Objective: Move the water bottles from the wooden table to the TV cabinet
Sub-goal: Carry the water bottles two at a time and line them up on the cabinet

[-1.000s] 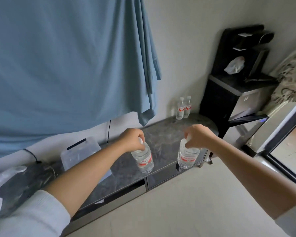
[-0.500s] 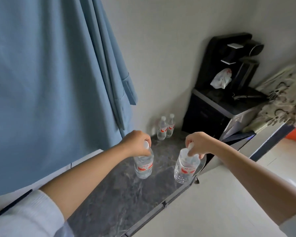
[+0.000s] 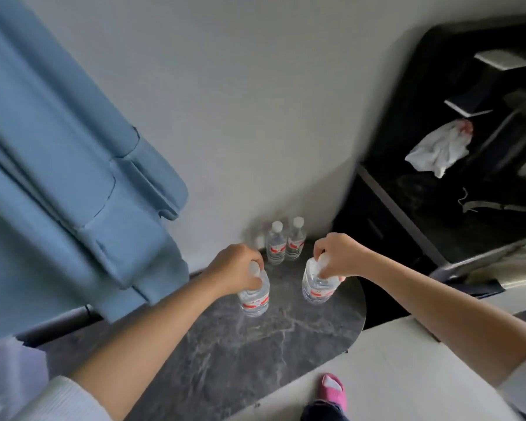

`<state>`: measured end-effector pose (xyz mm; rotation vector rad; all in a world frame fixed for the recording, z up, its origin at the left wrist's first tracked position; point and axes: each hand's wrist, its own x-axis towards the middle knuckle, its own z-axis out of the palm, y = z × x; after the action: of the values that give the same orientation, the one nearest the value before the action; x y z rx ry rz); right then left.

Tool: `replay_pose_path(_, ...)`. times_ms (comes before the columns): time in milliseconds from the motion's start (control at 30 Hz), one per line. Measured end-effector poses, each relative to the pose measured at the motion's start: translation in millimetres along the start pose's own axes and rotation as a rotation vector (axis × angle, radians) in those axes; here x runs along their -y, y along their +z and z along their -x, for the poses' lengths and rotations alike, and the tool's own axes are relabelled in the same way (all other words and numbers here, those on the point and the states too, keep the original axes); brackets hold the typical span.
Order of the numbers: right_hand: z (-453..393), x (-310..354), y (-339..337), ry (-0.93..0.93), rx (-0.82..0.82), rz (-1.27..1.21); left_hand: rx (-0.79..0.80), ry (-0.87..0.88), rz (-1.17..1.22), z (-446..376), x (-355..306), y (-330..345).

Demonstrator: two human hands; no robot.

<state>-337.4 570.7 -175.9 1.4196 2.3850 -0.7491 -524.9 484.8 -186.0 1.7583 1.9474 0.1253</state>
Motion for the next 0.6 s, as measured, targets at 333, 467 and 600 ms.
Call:
replay_pose_path(333, -99.9, -73.1, -7.7, -0.134, 0.078, 0.03, 0.069, -0.218, 0.07, -99.3, -33.6, 49.5)
replay_pose_path(467, -132.4, -84.0, 7.0, -0.079, 0.085, -0.009, 0.096, -0.258, 0.093, -133.5, -31.7, 72.1)
replay_pose_path(600, -160.8, -87.0, 24.2, -0.001, 0.1, -0.067, 0.114, -0.282, 0.089, -159.0, -19.4, 92.4)
